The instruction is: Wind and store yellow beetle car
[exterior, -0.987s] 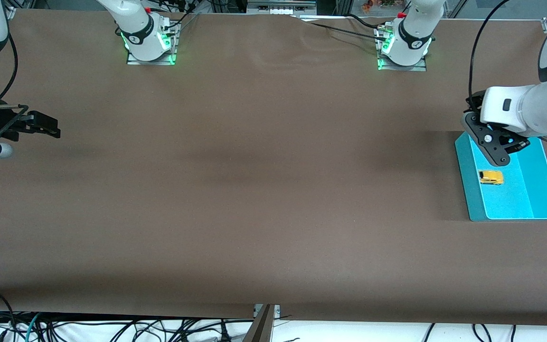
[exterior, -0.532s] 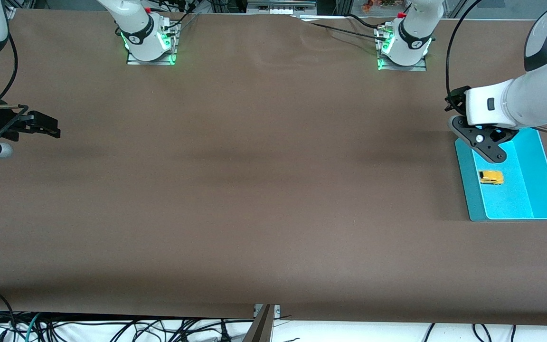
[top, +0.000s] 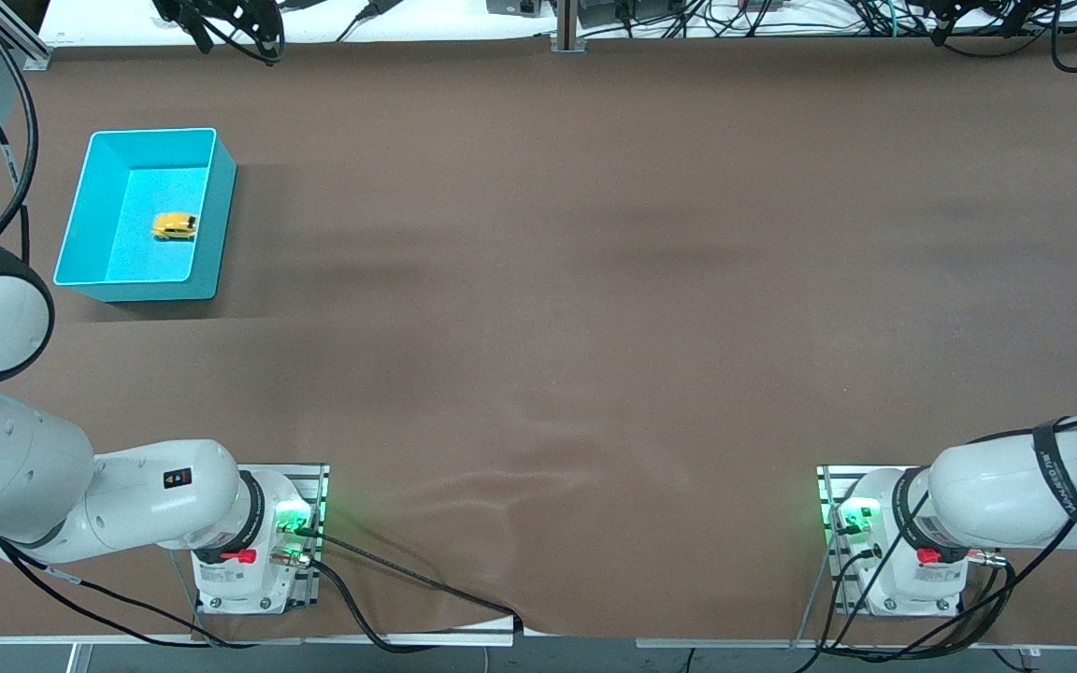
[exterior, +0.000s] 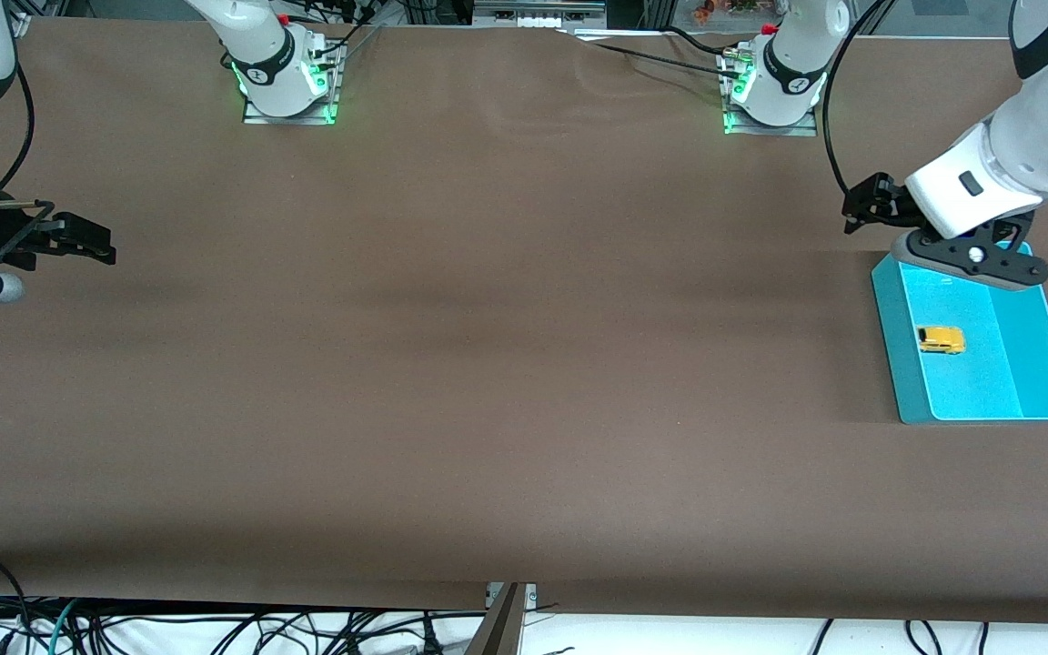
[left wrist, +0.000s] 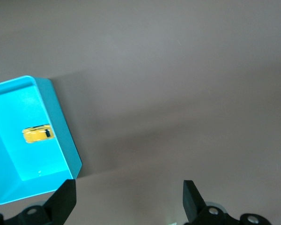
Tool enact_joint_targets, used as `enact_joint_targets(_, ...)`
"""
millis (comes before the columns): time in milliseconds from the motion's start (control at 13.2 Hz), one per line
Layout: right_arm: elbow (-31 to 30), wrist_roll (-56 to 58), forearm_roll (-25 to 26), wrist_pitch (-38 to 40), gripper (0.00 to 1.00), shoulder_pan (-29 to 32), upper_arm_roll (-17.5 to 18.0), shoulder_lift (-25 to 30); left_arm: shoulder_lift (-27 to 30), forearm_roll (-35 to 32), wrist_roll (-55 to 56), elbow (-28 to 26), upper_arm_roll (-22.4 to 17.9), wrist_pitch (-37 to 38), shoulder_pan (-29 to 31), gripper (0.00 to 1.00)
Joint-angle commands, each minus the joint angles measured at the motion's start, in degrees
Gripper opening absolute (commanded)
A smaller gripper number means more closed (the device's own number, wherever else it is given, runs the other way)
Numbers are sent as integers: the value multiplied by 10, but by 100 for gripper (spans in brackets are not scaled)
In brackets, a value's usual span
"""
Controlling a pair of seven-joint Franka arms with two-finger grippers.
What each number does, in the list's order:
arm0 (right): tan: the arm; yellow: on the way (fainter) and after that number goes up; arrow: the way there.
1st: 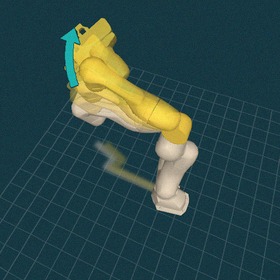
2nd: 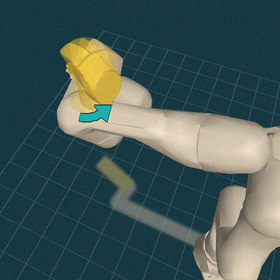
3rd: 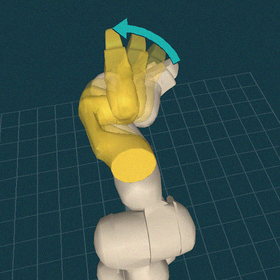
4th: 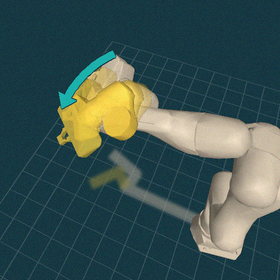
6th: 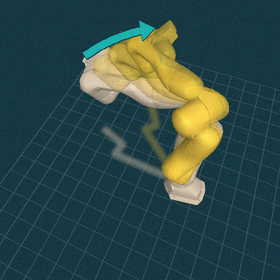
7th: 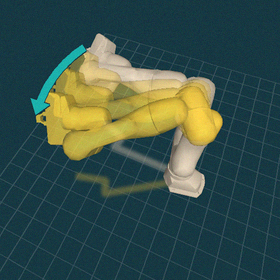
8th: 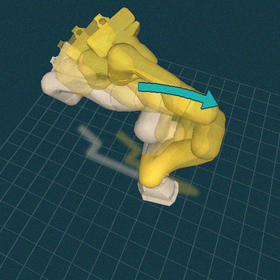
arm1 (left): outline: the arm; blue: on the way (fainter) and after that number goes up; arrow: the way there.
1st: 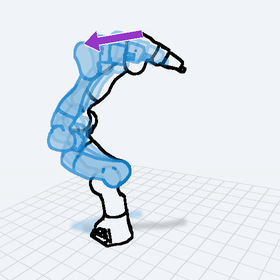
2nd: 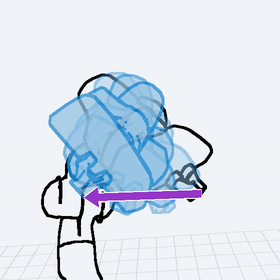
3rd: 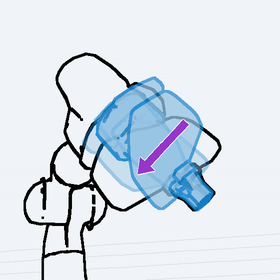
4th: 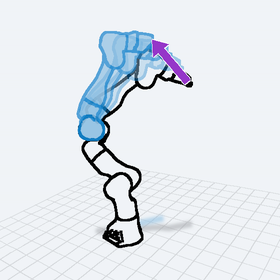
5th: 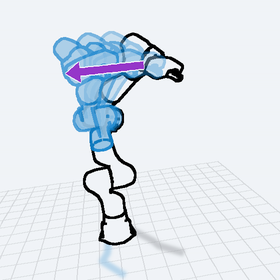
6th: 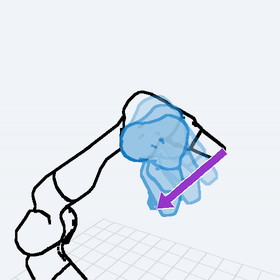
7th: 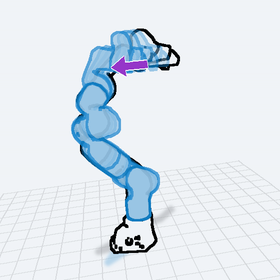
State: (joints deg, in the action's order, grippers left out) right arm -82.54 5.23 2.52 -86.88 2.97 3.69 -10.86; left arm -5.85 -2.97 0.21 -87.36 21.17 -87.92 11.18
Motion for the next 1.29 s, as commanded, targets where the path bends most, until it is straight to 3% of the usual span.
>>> enact_joint_targets(0,-8,5,-9,-4,100,3,0,8,75,20,44,-100,-89,-65,-54,100)
enact_joint_targets(152,-8,5,-9,-4,100,3,0,8,87,41,45,-107,-126,-60,-76,100)
enact_joint_targets(1215,9,6,-9,-5,100,3,1,-4,67,46,63,-87,-126,-43,-68,100)
